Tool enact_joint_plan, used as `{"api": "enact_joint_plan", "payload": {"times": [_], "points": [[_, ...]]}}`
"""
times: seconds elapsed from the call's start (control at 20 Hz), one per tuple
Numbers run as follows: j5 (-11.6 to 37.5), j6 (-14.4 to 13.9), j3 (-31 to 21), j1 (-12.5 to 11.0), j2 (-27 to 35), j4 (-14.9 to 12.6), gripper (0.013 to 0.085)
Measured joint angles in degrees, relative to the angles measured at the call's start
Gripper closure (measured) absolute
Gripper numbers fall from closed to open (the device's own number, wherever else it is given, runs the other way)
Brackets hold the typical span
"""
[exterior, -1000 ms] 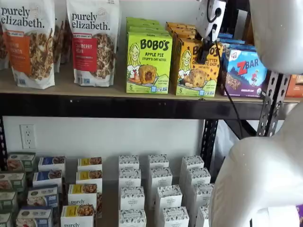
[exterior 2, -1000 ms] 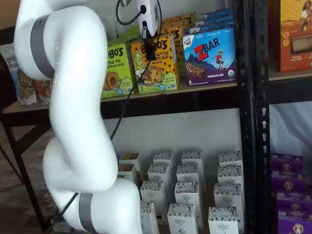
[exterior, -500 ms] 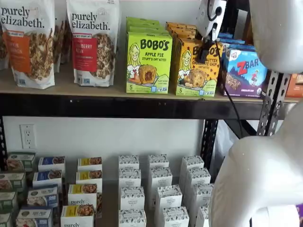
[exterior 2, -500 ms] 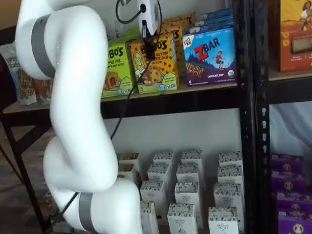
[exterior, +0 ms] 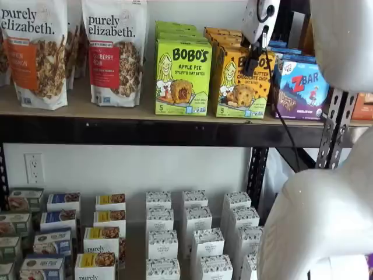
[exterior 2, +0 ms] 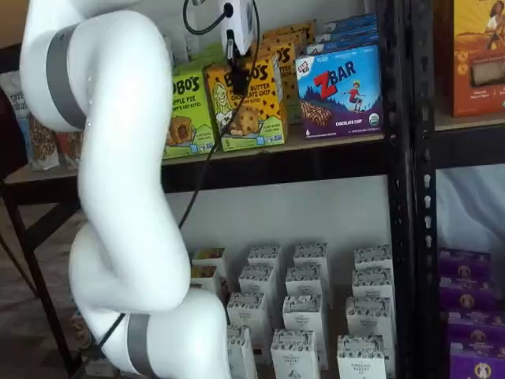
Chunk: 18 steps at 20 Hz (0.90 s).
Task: Pick up the orange box on the top shelf, the fifth box from the left
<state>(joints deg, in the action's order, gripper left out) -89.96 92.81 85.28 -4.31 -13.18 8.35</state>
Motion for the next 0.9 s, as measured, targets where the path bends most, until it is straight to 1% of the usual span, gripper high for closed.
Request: {"api": "enact_joint_plan", "payload": {"times": [0.25, 0.4, 0.6, 0.9], "points": [[-0.19, -0.29, -0.5, 0.41, -0.98, -1.05, 0.069], [-2.71, -0.61, 0.63, 0.76, -0.9, -2.01, 0.069], [-5.32, -0.8, 1.38, 0.87, -1.24, -2.29, 0.069], [-6.76, -0.98, 0.23, 0.98, -3.56, -2.47, 0.069]]}}
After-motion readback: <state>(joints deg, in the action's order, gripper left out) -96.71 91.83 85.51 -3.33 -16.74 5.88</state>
